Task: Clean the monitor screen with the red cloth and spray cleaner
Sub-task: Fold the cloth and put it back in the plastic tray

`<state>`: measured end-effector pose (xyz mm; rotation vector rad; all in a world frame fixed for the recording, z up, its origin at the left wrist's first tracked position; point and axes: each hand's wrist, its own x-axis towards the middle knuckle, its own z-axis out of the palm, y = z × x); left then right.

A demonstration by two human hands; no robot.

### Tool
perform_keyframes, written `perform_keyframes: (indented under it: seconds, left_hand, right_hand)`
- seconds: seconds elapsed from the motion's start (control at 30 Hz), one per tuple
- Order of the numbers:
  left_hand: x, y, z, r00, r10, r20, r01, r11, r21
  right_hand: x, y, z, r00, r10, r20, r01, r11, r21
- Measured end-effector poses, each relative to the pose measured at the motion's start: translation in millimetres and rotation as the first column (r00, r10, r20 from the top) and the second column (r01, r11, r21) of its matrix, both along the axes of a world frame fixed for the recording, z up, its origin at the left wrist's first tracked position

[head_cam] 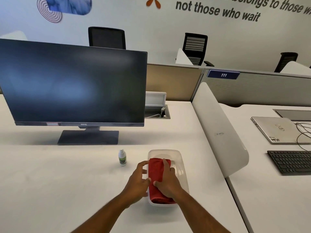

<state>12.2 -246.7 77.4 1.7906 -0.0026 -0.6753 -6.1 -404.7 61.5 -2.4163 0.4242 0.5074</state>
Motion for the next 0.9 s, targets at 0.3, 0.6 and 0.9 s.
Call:
perform_keyframes:
  seconds: [0.3,0.6,0.9]
  left_hand:
    - [-5,-1,5,1.000,0.004,-0.002,-0.004,0.999,0.035]
    - [-11,3,8,1.000,-0.012,0.008,0.012,1.000,0.029]
    - [-14,5,8,1.000,-0.002,-0.020,0.003,1.000,0.023]
  right_hand:
    - [-6,3,-3,0.997,0.069,-0.023,-0.072,0.985,-0.155]
    - [-23,18,2,0.996,0.044,0.076,-0.007,0.903,-0.430]
    - [-15,6,8,0.979,0.200,-0.051,-0.206,0.941,-0.267]
